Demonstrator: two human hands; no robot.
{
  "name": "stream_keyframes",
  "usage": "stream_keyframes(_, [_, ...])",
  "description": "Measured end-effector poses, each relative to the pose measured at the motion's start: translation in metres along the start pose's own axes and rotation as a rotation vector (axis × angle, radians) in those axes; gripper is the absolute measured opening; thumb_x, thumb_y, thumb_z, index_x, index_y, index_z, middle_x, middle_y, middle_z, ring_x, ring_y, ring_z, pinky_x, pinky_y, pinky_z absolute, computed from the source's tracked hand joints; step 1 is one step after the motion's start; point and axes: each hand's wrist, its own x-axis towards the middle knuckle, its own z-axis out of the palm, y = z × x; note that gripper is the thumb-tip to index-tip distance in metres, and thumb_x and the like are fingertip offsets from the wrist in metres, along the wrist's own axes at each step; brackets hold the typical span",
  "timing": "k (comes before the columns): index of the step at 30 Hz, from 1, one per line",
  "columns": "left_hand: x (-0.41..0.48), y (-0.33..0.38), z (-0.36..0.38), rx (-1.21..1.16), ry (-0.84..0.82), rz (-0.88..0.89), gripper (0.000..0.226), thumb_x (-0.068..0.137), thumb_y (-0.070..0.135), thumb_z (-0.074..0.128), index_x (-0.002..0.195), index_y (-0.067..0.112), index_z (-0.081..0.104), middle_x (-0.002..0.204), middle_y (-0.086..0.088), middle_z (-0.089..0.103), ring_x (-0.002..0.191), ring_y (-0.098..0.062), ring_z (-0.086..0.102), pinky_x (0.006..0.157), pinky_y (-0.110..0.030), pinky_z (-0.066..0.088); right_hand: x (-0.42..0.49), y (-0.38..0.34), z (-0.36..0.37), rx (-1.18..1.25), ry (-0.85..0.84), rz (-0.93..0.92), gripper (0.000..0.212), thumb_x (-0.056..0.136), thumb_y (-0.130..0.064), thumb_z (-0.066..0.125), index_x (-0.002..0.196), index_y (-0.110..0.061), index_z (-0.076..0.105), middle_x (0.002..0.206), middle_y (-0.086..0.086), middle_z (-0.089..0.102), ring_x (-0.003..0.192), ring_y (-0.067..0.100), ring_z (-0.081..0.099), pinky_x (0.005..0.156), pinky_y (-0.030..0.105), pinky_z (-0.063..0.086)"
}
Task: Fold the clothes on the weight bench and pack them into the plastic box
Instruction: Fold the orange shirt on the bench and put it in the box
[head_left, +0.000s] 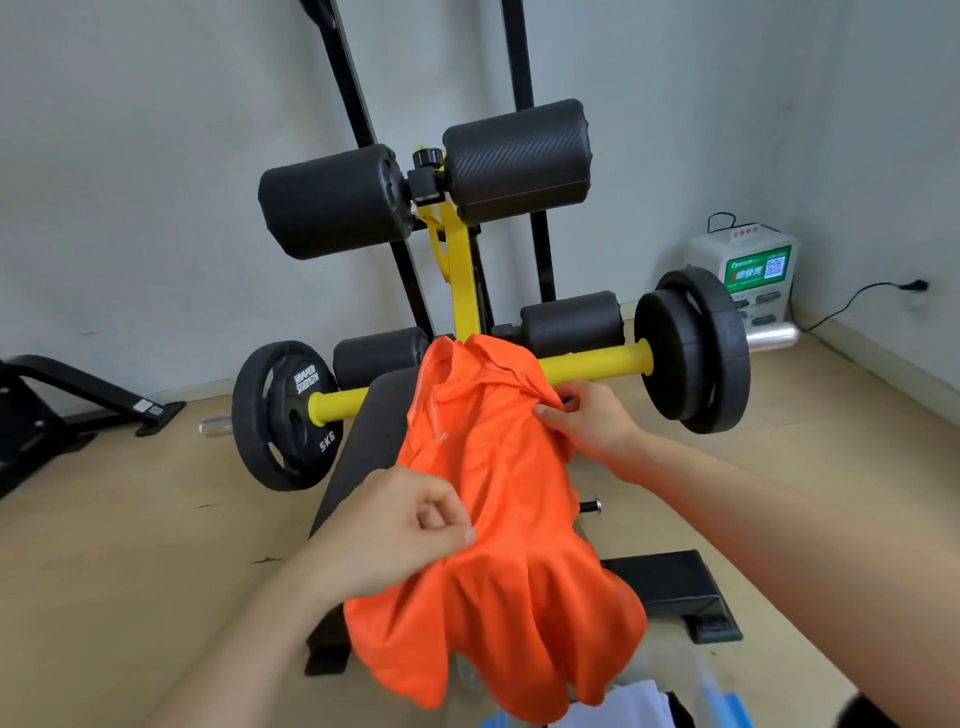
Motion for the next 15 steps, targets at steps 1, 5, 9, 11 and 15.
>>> stream_keyframes(1, [0.0, 0.001, -0.001, -0.086, -0.038, 0.021, 0.009, 0.076, 0.037, 0.08, 0.075, 0.029, 0.075, 0.065, 0.006, 0.072, 0.06, -0.004, 0.065, 0.069, -0.034, 0.057, -0.002, -0.002, 0.0, 0.0, 0.001, -0.017, 0.03, 0.087, -0.031, 0.072, 0.111, -0.014, 0.069, 0.086, 0.004, 0.062, 0.076, 0.022, 0.061, 0.055, 0.025, 0.044])
stream_keyframes(5, [0.017, -0.008, 0.012, -0.067, 0.263, 0.07, 0.047, 0.068, 0.064, 0.065, 0.109, 0.042, 0.071, 0.109, 0.021, 0.071, 0.099, 0.0, 0.064, 0.091, -0.035, 0.054, -0.01, -0.011, -0.01, -0.023, 0.047, -0.044, 0.018, 0.084, -0.025, 0.073, 0.071, -0.018, 0.063, 0.069, 0.0, 0.058, 0.069, 0.017, 0.055, 0.057, 0.028, 0.039])
stream_keyframes(9, [0.036, -0.015, 0.021, 0.245, 0.289, 0.015, 0.068, 0.079, 0.07, 0.05, 0.141, 0.042, 0.051, 0.142, 0.015, 0.054, 0.128, -0.016, 0.047, 0.105, -0.04, 0.041, -0.018, -0.014, -0.018, 0.054, 0.052, 0.032, 0.037, 0.074, -0.035, 0.082, 0.065, -0.017, 0.052, 0.064, 0.0, 0.053, 0.063, 0.016, 0.049, 0.056, 0.029, 0.035])
stream_keyframes(11, [0.038, -0.016, 0.02, 0.285, 0.345, 0.021, 0.038, 0.087, 0.056, 0.06, 0.122, 0.041, 0.066, 0.119, 0.016, 0.065, 0.112, -0.015, 0.057, 0.093, -0.039, 0.048, -0.021, -0.013, -0.02, 0.097, 0.05, 0.06, 0.036, 0.074, -0.037, 0.082, 0.074, -0.013, 0.055, 0.069, 0.005, 0.054, 0.064, 0.018, 0.051, 0.057, 0.03, 0.036])
stream_keyframes(15, [0.028, -0.013, 0.006, 0.281, 0.339, -0.062, 0.013, 0.08, 0.025, 0.069, 0.076, 0.037, 0.069, 0.076, 0.018, 0.065, 0.082, -0.011, 0.067, 0.076, -0.035, 0.055, -0.025, -0.012, -0.022, 0.114, 0.067, 0.004, 0.021, 0.083, -0.024, 0.076, 0.089, -0.006, 0.066, 0.084, 0.009, 0.069, 0.077, 0.023, 0.064, 0.068, 0.036, 0.052])
